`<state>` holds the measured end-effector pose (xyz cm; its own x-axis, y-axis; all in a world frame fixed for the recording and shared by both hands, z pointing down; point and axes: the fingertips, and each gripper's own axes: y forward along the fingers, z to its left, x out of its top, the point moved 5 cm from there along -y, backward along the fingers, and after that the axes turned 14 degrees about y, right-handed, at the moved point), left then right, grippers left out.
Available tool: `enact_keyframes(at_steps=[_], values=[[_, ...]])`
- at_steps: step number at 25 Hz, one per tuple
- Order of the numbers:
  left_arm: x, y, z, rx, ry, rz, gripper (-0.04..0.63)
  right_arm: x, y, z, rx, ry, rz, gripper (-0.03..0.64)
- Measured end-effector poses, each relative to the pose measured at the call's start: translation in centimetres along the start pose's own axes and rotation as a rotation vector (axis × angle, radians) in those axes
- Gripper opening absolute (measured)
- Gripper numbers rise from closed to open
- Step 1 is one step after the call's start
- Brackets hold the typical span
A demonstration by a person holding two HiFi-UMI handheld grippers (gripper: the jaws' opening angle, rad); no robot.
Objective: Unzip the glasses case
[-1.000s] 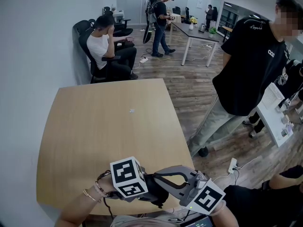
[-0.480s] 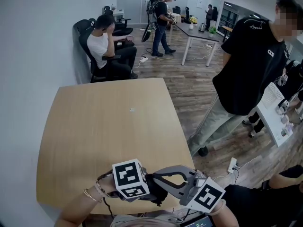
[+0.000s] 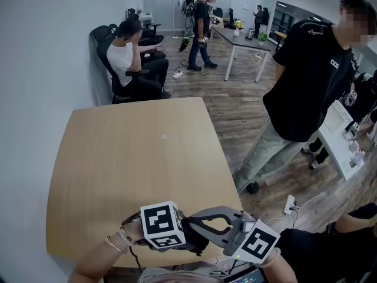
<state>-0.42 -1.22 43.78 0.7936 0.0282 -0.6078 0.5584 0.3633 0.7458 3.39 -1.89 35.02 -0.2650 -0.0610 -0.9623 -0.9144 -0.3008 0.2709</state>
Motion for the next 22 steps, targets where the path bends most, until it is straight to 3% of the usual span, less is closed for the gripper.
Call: enact_keyframes(at_steps=[4, 7, 17, 22], values=[[0.0, 0.2, 0.5, 0.041, 0.039, -0.021, 0.196, 0.7, -0.1, -0.2, -0.029, 0.099, -0.137, 0.015], [-0.2, 0.4, 0.8, 0.082, 0.059, -0.059, 0.196, 0.4, -0.1, -0.2, -0.05, 0.108, -0.139, 0.015], [1.2, 0.0, 0.5, 0.161, 0.044, -0.471, 0.204, 1.5, -0.5, -0.9, -0.119, 0.108, -0.176, 0.015], [1.5, -0.2, 0.3, 0.214, 0.034, -0.61, 0.204, 1.7, -1.7, -1.8, -0.179, 0.115, -0.192, 0.017]])
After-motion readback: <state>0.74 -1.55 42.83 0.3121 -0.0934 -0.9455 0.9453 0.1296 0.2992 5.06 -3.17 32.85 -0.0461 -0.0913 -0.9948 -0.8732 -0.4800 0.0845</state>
